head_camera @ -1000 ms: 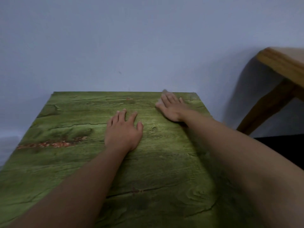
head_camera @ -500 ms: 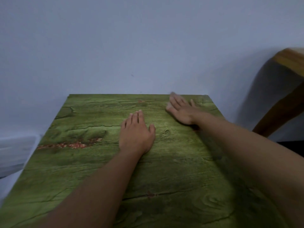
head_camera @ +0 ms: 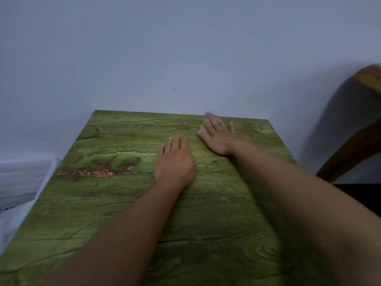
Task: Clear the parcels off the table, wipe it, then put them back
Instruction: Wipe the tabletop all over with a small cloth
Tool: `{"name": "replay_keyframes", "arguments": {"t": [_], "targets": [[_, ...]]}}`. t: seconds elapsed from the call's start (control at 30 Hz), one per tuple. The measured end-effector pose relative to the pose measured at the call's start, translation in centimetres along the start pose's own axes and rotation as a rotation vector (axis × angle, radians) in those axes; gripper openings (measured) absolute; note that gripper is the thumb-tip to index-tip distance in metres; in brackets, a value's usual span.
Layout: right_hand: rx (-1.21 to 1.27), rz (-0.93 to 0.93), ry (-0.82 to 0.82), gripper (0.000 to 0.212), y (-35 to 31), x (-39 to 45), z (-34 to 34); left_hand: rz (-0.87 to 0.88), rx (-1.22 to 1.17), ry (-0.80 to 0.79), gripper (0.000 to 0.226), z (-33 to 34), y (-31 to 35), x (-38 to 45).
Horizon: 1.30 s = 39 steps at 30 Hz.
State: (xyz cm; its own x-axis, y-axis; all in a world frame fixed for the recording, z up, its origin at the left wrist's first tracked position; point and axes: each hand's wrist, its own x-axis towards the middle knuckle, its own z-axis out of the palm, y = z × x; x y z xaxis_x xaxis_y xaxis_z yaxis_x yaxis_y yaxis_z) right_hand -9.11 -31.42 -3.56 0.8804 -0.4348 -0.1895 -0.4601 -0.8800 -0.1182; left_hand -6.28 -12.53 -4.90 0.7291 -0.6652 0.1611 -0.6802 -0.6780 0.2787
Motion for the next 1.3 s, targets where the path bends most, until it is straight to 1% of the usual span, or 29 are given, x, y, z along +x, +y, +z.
{"name": "replay_keyframes", "arguments": {"t": [0.03, 0.07, 0.1, 0.17, 0.2, 0.3, 0.33, 0.43, 0.47, 0.53, 0.57, 0.6, 0.67, 0.7, 0.77, 0.83, 0.93, 0.97, 1.07, 1.1, 1.17, 1.2, 1.23, 1.3], "targets": [[0.003, -0.071, -0.005, 0.070, -0.3, -0.1, 0.2, -0.001, 0.002, 0.002, 0.052, 0.0, 0.1, 0.0], [0.006, -0.102, -0.001, 0.069, -0.1, 0.1, -0.1, -0.005, 0.002, 0.009, 0.051, -0.1, 0.1, 0.0], [0.017, -0.060, 0.003, 0.069, 0.5, 0.4, -0.6, -0.011, 0.001, 0.012, 0.051, -0.2, 0.2, 0.0], [0.029, 0.081, -0.005, 0.069, 1.0, 0.6, -1.1, -0.024, 0.008, 0.018, 0.051, -0.3, 0.2, -0.1], [0.004, 0.074, -0.007, 0.070, 0.5, 0.5, -1.0, -0.030, 0.016, 0.031, 0.050, -0.3, 0.2, -0.2], [-0.041, -0.139, -0.013, 0.069, -1.1, -0.1, -0.1, -0.066, 0.021, 0.051, 0.050, -0.4, 0.4, -0.4], [-0.036, -0.153, -0.009, 0.068, -0.7, 0.2, -0.4, -0.078, 0.021, 0.061, 0.050, -0.4, 0.5, -0.3], [-0.015, 0.008, 0.003, 0.068, -0.1, 0.8, -1.0, -0.117, 0.020, 0.076, 0.048, -0.4, 0.5, -0.4], [-0.030, -0.016, 0.004, 0.068, -0.8, 0.7, -0.6, -0.124, 0.025, 0.085, 0.047, -0.4, 0.5, -0.4], [-0.043, -0.151, -0.014, 0.068, -2.2, 0.3, 0.2, -0.133, 0.027, 0.091, 0.045, -0.4, 0.6, -0.5], [-0.032, -0.178, -0.018, 0.068, -2.1, 0.3, 0.1, -0.133, 0.027, 0.095, 0.045, -0.3, 0.6, -0.4], [-0.028, -0.154, -0.020, 0.068, -1.7, 0.8, -0.5, -0.139, 0.022, 0.103, 0.045, -0.3, 0.6, -0.3], [-0.016, -0.015, -0.023, 0.068, -1.0, 1.3, -1.3, -0.145, 0.005, 0.115, 0.042, -0.3, 0.6, -0.4], [-0.027, 0.006, -0.033, 0.068, -1.3, 1.4, -1.4, -0.138, 0.004, 0.123, 0.041, -0.3, 0.6, -0.4], [-0.082, -0.103, -0.055, 0.068, -2.6, 0.9, -0.6, -0.125, -0.001, 0.127, 0.038, -0.3, 0.5, -0.3], [-0.079, -0.176, -0.069, 0.068, -2.6, 0.7, -0.7, -0.121, -0.043, 0.128, 0.034, -0.4, 0.3, -0.2], [-0.032, -0.053, -0.039, 0.070, -2.0, 1.2, -1.3, -0.143, -0.121, 0.137, 0.034, -0.6, 0.3, -0.1], [-0.032, -0.073, -0.035, 0.069, -2.7, 1.0, -1.0, -0.148, -0.139, 0.146, 0.035, -0.6, 0.3, 0.0], [-0.079, -0.284, -0.057, 0.069, -4.7, 0.3, 0.1, -0.197, -0.287, 0.204, 0.039, -0.7, 0.0, 0.0], [-0.069, -0.286, -0.043, 0.070, -4.3, 0.7, -0.3, -0.218, -0.361, 0.243, 0.040, -0.9, -0.2, 0.1], [-0.035, -0.145, -0.019, 0.068, -3.1, 1.6, -1.0, -0.266, -0.482, 0.328, 0.039, -1.2, -0.3, 0.0], [-0.033, -0.111, -0.017, 0.068, -3.3, 1.6, -1.0, -0.284, -0.521, 0.363, 0.038, -1.3, -0.4, -0.1], [-0.050, -0.150, -0.016, 0.067, -4.1, 1.5, -0.6, -0.296, -0.548, 0.388, 0.037, -1.3, -0.4, 0.0], [-0.079, -0.307, -0.028, 0.066, -5.6, 0.8, 0.4, -0.310, -0.579, 0.411, 0.035, -1.2, -0.5, 0.2]]}}
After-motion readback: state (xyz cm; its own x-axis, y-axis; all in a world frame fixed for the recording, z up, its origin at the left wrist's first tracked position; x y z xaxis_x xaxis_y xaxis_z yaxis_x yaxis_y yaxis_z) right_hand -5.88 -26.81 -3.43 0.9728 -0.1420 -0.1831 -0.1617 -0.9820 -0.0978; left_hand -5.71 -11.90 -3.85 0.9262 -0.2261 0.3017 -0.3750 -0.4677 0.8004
